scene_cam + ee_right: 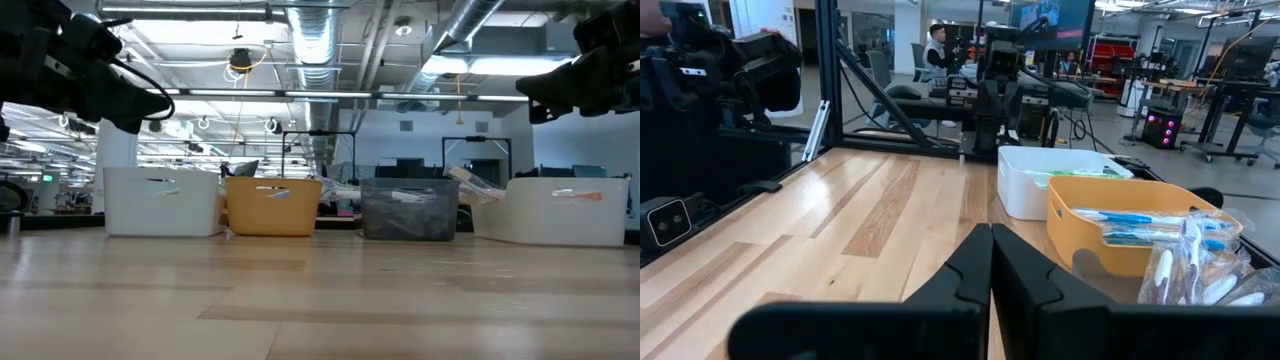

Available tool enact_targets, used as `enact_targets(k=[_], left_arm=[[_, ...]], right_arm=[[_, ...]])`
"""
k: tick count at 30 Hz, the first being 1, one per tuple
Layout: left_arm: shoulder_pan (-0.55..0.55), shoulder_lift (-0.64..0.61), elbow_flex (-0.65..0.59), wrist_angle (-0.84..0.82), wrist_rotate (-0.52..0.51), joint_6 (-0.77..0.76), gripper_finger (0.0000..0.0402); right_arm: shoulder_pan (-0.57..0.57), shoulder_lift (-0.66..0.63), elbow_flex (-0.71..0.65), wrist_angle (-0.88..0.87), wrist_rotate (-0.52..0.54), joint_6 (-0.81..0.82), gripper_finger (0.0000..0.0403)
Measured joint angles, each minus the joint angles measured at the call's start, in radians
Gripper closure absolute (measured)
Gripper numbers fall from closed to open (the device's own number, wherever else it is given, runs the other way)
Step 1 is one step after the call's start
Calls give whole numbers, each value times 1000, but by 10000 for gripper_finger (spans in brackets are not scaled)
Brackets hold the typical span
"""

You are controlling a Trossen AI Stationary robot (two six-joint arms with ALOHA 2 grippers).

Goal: Pick & Place Toothbrushes
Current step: Return to Home Position

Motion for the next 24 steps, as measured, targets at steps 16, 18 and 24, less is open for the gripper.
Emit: enact_targets(k=[16,18,24], left_arm=[[0,-148,0,7,-1,0,394],[0,-168,0,9,-1,0,394],[0,-193,0,18,-1,0,394]], right_arm=[[0,0,0,0,0,0,403],[0,0,0,0,0,0,403],[0,0,0,0,0,0,403]])
